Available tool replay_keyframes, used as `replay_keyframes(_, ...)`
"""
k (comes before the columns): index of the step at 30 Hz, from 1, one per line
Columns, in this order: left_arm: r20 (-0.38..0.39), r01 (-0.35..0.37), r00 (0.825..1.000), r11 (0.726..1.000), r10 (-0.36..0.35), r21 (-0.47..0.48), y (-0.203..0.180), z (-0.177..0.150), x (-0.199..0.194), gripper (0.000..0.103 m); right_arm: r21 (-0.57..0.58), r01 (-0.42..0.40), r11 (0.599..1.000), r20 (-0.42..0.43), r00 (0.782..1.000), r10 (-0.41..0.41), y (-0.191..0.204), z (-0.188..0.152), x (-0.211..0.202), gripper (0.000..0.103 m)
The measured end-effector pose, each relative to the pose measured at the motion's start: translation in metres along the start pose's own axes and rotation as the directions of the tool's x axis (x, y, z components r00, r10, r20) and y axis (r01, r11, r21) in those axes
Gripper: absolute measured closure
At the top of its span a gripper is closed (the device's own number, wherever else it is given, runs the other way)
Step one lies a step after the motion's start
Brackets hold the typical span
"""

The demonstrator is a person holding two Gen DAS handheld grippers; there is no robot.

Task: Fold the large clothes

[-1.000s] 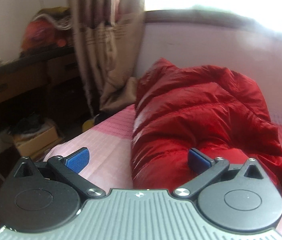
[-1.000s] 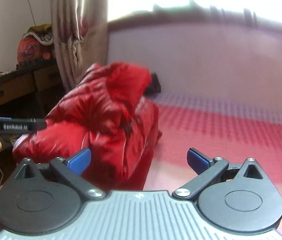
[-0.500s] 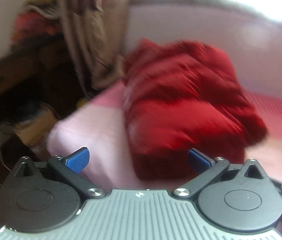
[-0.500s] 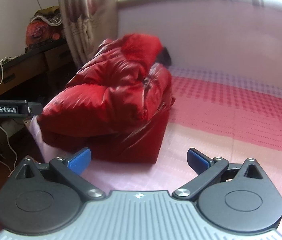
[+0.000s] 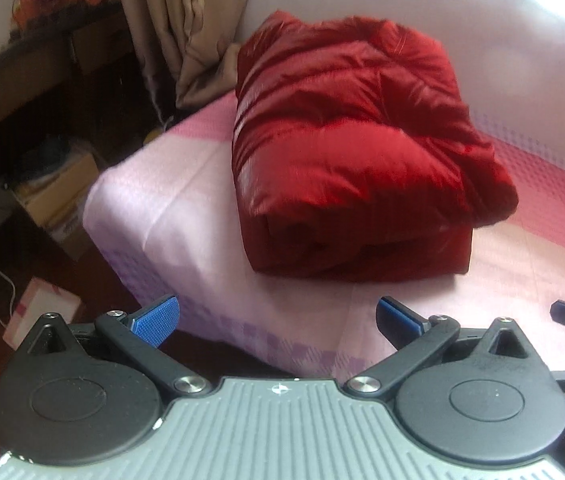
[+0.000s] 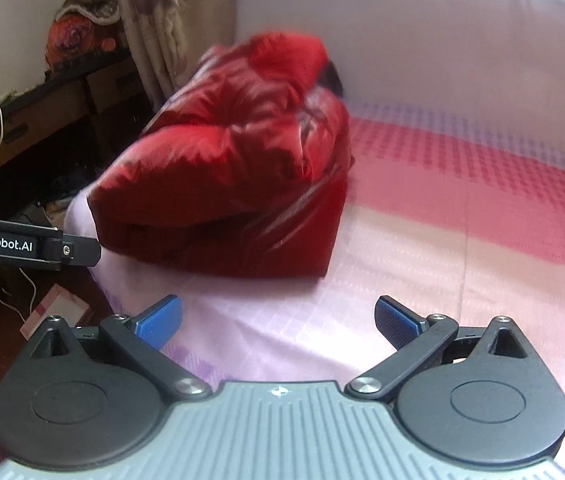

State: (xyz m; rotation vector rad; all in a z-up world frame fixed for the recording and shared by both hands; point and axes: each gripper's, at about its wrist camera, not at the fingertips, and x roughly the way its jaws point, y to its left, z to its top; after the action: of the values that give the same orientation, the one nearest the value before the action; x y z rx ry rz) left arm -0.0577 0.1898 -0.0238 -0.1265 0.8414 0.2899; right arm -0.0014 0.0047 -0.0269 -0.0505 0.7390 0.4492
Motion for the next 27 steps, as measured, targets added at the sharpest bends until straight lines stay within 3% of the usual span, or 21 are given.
replay_keyframes(16,-0.132,0.011,0.991,0.999,-0.016,-0.040,0.004,-0.011,0.024,0.000,-0.001,-0.012,1.000,-0.056,0.998,0.012,-0.001,-0.015,0.009,0.000)
replay_keyframes(27,-0.128,-0.032,0.991,0.998,0.026,-0.045,0.011,-0.015,0.031,0.000,-0.015,-0.008,1.000,-0.083,0.997,0.006,-0.001,-0.021,0.015,0.000)
